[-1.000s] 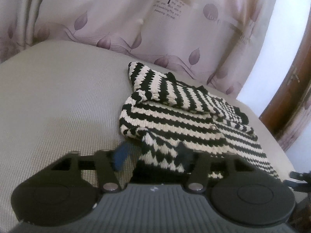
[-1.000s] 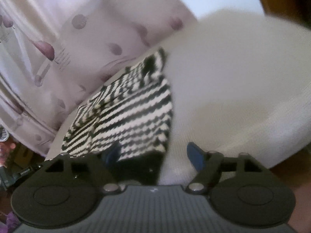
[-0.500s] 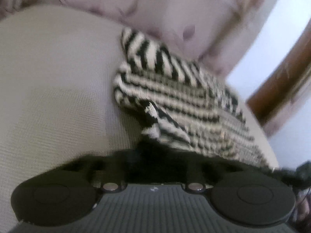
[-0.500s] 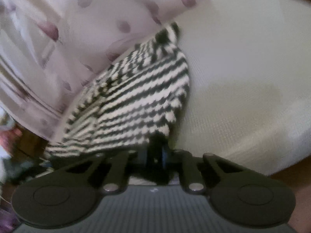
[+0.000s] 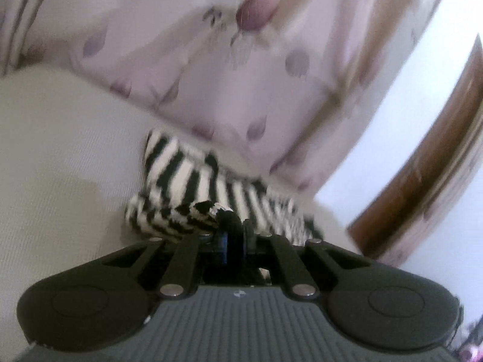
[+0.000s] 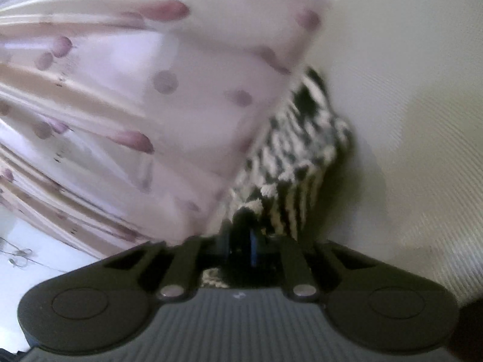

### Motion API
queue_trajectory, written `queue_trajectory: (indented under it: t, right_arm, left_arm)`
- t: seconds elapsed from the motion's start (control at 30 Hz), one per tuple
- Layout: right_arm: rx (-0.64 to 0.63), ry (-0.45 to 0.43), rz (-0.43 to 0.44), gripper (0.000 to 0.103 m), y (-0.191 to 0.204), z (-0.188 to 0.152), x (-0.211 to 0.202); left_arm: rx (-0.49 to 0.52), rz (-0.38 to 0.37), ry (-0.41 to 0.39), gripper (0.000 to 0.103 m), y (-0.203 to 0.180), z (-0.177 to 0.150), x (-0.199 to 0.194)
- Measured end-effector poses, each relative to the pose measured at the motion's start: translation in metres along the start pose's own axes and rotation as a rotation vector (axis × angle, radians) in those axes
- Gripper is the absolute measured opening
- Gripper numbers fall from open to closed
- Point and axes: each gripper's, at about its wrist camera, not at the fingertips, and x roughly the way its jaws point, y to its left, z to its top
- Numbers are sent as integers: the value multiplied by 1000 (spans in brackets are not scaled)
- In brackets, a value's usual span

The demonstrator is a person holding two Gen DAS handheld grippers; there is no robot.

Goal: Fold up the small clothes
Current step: 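Lift the cardigan with both grippers and fold it over onto itself, then open both grippers and release the folded cardigan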

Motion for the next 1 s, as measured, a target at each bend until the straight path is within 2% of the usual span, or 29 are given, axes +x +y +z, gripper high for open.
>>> queue_trajectory:
  t: [0.17,0.33,0.5,0.63,0.73,0.8,0.87,0.9,0.93,0.97,1.0]
  right_arm:
    - [-17,-66,39,12,18,50,35]
    - [-3,-117,10,12,16,112,84]
    - [40,-120,-64,12,-13,159,138]
    - [84,-132,-117,12,-46,174,173]
    - [130,-145,-91,12,-73,184,186]
    - [127,-168,-126,12,-82,186,188]
    - [72,-197,-152,14,-78,182,183]
    - [37,-224,-137,14,-73,178,178]
    - [1,-230,-122,14,-66,175,175]
    - [-47,-216,-122,14,-57,171,175]
    - [-114,-185,-132,14,-45,167,177]
  left_arm:
    - [4,32,-103,8,-17,45,33]
    - [-7,119,-151,8,-11,80,84]
    - [-25,212,-115,8,12,101,149]
    - [10,289,-68,8,25,105,196]
    - [12,307,-38,10,38,103,213]
    - [36,310,-23,13,41,100,218]
    - [49,291,-30,29,43,98,216]
    - [57,287,-45,51,43,98,214]
    - [66,298,-67,81,41,98,210]
    - [73,313,-97,94,39,97,205]
    - [80,314,-150,102,37,96,197]
